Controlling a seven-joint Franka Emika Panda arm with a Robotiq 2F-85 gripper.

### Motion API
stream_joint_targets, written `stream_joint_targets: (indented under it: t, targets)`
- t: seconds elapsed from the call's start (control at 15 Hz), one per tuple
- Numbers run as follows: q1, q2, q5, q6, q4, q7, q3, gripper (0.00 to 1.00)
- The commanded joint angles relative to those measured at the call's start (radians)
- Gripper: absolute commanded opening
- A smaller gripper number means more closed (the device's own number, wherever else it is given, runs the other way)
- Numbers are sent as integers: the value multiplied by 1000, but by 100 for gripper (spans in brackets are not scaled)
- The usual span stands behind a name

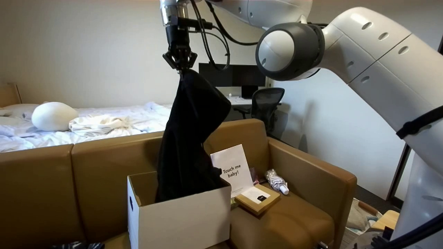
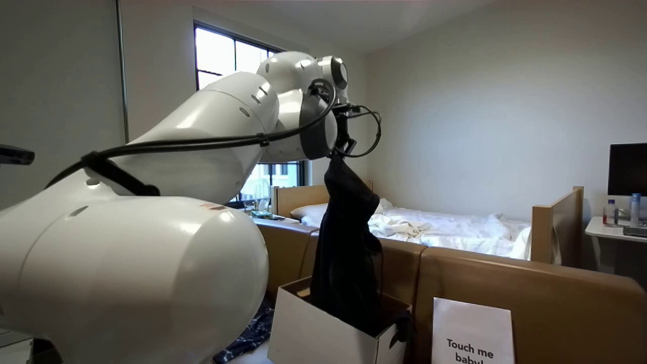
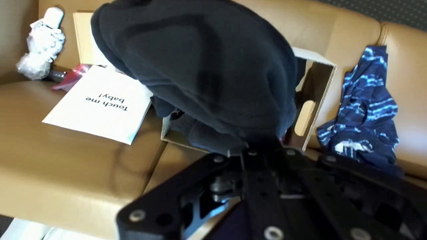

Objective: Pick up the black hoodie from the box and place it on the couch

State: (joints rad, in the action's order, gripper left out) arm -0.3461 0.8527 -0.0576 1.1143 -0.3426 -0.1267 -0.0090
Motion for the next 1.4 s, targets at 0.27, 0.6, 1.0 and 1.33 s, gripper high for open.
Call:
stream_joint_targets:
  t: [0.27,0.6,1.0,1.33]
  targets:
    - [25,-235,-79,6,3,5,-51,5]
    - [120,-341,-89,35,4,-3,-69,5]
    - [293,-395,-68,124,3,-29,-79,5]
    - [404,-404,-56,204,3,-109,-95,5]
